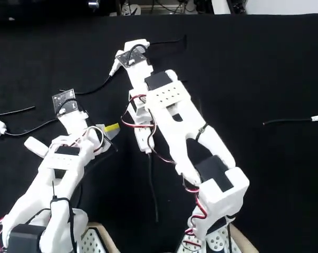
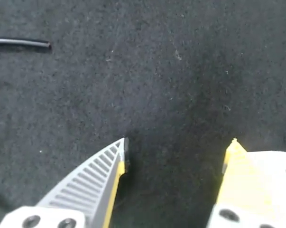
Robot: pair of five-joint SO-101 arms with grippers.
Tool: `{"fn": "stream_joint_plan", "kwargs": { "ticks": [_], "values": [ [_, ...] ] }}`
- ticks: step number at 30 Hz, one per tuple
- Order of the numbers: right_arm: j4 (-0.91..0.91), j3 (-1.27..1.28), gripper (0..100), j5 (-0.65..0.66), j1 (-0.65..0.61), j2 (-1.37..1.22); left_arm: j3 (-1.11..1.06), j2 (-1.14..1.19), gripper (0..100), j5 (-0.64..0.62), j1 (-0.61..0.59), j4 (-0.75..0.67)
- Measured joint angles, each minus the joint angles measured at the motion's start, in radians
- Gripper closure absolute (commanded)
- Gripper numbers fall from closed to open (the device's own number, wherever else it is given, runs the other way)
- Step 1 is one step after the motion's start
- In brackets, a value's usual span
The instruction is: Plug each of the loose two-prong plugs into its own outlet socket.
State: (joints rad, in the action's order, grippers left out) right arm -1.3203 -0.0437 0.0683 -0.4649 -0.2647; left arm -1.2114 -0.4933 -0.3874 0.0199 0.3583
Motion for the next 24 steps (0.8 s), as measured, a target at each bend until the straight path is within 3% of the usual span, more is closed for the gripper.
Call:
{"fn": "stream_joint_plan", "kwargs": {
  "ticks": [24],
  "values": [
    [0.037,-0.011,98.6,-0.006,-0.005,-0.057,0.0,0.0,67,0.003,0.0,0.0]
  ]
}}
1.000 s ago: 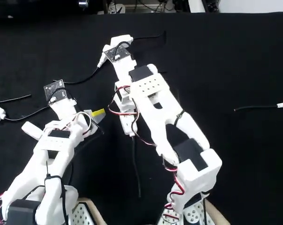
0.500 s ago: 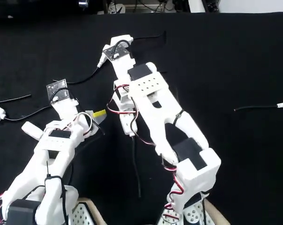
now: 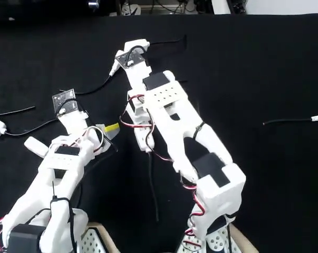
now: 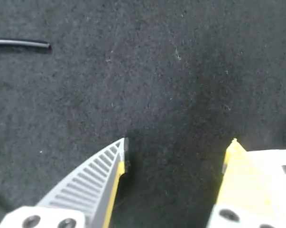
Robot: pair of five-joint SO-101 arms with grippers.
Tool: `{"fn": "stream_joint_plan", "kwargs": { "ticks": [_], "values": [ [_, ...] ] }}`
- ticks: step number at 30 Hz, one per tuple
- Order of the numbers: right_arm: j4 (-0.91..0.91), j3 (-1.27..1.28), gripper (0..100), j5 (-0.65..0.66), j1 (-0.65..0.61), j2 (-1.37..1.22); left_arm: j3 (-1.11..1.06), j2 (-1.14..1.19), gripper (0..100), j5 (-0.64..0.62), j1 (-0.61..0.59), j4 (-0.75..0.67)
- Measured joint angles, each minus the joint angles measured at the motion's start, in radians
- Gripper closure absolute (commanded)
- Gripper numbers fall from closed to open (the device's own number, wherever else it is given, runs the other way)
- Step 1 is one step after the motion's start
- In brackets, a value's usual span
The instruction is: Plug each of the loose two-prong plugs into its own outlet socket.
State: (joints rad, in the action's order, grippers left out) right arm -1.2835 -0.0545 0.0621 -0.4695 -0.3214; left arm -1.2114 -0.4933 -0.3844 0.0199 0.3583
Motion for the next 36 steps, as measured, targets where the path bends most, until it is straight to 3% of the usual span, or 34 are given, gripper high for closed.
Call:
{"fn": "stream_joint_plan", "kwargs": {
  "ticks": [17,28,36],
  "values": [
    [-0.003,-0.005,98.6,-0.002,0.0,-0.003,0.0,0.0,67,0.0,0.0,0.0],
    [0.092,0.12,98.6,-0.003,0.0,0.063,0.0,0.0,67,0.0,0.0,0.0],
    [0.176,0.37,98.6,0.008,-0.002,0.29,0.0,0.0,67,0.0,0.0,0.0]
  ]
}}
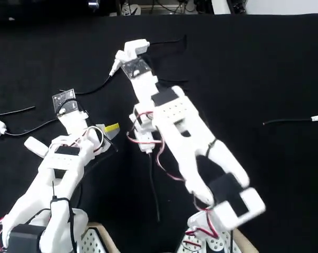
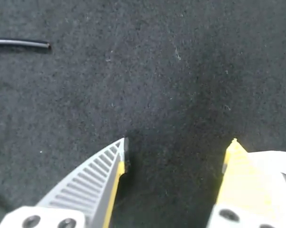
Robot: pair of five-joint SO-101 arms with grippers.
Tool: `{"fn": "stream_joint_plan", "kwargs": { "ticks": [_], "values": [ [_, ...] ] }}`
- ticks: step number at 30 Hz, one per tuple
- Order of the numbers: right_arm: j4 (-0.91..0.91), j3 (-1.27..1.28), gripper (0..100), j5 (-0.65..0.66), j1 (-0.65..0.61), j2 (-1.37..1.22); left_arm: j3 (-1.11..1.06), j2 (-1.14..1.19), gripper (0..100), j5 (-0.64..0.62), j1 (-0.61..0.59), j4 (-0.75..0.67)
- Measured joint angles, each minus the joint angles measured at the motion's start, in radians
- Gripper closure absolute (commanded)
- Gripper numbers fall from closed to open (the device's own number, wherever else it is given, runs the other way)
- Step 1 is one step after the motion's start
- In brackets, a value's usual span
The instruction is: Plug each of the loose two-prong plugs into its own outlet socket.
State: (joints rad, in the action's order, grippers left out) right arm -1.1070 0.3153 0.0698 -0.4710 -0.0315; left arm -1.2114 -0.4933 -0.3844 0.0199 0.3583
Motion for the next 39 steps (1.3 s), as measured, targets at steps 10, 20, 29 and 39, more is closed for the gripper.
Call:
{"fn": "stream_joint_plan", "kwargs": {
  "ticks": [10,20,29,39],
  "values": [
    [0.114,0.109,98.5,0.032,-0.002,-0.006,0.0,0.0,67,0.0,0.0,0.0],
    [-0.215,-0.256,81.3,0.037,-0.002,-0.172,0.0,0.0,67,0.0,0.0,0.0],
    [-0.301,-0.324,80.8,0.037,-0.049,-0.172,0.0,0.0,67,0.0,0.0,0.0],
    [-0.15,-0.112,81.2,0.035,-0.057,-0.172,0.0,0.0,67,0.0,0.0,0.0]
  ]
}}
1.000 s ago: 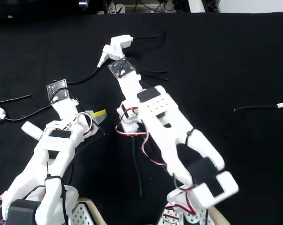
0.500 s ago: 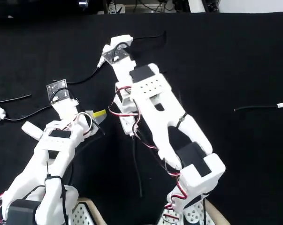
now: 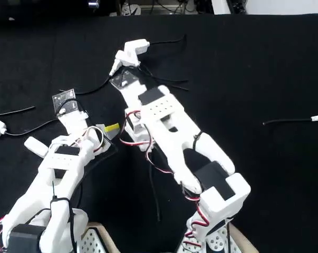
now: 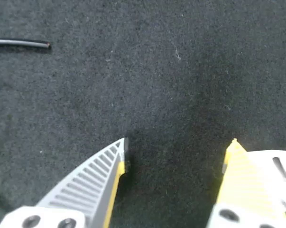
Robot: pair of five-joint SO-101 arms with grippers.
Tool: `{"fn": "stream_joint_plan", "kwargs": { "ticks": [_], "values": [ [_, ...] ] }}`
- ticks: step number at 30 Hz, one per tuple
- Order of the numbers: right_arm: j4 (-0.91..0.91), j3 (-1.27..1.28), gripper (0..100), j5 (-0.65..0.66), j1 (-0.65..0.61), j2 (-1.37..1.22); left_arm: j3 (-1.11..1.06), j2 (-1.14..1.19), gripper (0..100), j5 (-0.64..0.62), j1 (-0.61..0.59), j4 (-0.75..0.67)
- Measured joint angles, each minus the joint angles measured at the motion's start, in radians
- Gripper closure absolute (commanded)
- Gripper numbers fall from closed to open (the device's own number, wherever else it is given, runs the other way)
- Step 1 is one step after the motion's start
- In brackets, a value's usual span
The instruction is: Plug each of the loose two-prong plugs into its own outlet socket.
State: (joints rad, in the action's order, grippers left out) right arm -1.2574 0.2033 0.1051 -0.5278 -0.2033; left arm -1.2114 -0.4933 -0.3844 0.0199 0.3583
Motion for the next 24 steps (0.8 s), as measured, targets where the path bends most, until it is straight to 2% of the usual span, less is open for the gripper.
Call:
{"fn": "stream_joint_plan", "kwargs": {
  "ticks": [4,10,24],
  "values": [
    [0.014,0.026,82.2,0.0,0.0,0.0,0.0,0.0,67,0.0,0.0,0.0],
    [0.017,0.028,95.9,0.0,0.0,0.0,0.0,0.0,67,0.0,0.0,0.0],
    [0.035,0.028,98.6,0.058,0.002,-0.005,0.0,0.0,67,0.0,0.0,0.0]
  ]
}}
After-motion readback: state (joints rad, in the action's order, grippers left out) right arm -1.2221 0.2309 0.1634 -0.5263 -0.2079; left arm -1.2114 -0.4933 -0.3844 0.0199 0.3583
